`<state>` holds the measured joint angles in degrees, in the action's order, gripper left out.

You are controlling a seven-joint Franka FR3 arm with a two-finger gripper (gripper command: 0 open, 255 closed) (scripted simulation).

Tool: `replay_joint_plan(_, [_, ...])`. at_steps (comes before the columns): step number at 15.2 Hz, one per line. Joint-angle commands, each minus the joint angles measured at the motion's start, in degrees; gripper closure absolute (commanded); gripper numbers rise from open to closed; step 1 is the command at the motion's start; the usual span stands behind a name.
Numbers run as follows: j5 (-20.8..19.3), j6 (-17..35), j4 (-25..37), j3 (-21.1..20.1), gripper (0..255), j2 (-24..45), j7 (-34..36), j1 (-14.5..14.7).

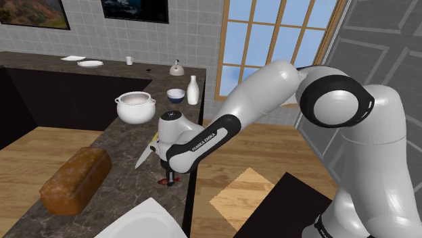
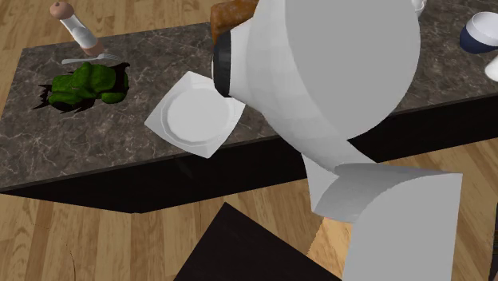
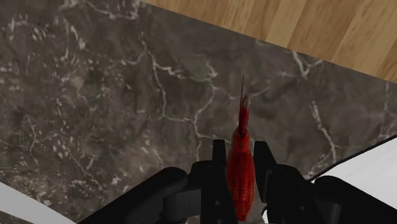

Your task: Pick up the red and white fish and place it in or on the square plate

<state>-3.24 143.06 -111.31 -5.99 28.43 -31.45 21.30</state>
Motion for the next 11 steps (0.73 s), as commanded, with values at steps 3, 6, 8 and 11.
replay_joint_plan(3, [0.3, -2.3, 0.1, -0.2, 255, -2.2, -0.1, -0.1])
replay_joint_plan(6, [0.5, -4.1, 0.3, -0.4, 255, -3.8, -0.3, -0.2])
replay_joint_plan(8, [0.6, -4.9, 0.4, -0.4, 255, -4.5, -0.3, -0.3])
replay_joint_plan(11, [-0.1, -4.7, 0.1, -1.1, 255, -4.6, 3.8, 2.7])
